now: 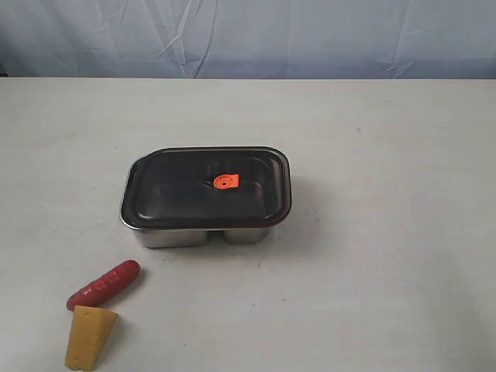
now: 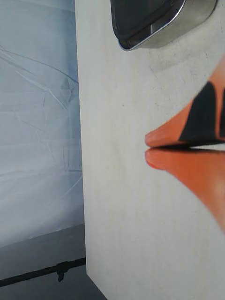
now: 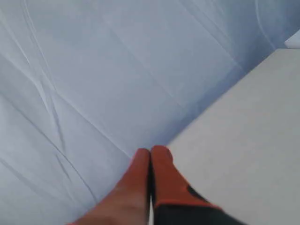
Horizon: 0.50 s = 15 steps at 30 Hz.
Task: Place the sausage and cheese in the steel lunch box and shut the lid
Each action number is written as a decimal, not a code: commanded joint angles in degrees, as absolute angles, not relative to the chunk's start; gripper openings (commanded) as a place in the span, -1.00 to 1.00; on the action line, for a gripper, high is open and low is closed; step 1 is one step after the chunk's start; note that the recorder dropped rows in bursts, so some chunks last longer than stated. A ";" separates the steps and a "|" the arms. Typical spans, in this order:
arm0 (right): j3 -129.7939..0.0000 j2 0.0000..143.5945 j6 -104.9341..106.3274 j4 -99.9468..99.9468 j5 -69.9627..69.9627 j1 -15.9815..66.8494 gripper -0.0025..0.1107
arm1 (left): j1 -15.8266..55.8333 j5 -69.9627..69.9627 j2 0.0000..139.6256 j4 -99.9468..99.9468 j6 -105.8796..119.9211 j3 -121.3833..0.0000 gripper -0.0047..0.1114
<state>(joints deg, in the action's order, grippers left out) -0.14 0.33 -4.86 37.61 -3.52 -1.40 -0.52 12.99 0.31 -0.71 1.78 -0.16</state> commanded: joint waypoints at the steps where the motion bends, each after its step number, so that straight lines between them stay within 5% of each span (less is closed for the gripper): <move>1: 0.00 0.00 -5.12 53.56 10.17 -1.60 -0.97 | -0.37 12.39 0.00 -1.52 1.75 0.00 -0.92; 9: -2.67 0.00 -8.87 51.45 0.42 -1.60 -0.97 | -0.37 12.93 0.00 -1.52 1.74 0.00 -0.92; 15: -18.02 10.63 -1.50 43.39 -16.90 -1.60 -0.97 | -0.37 12.93 0.00 -1.52 1.74 0.00 -0.92</move>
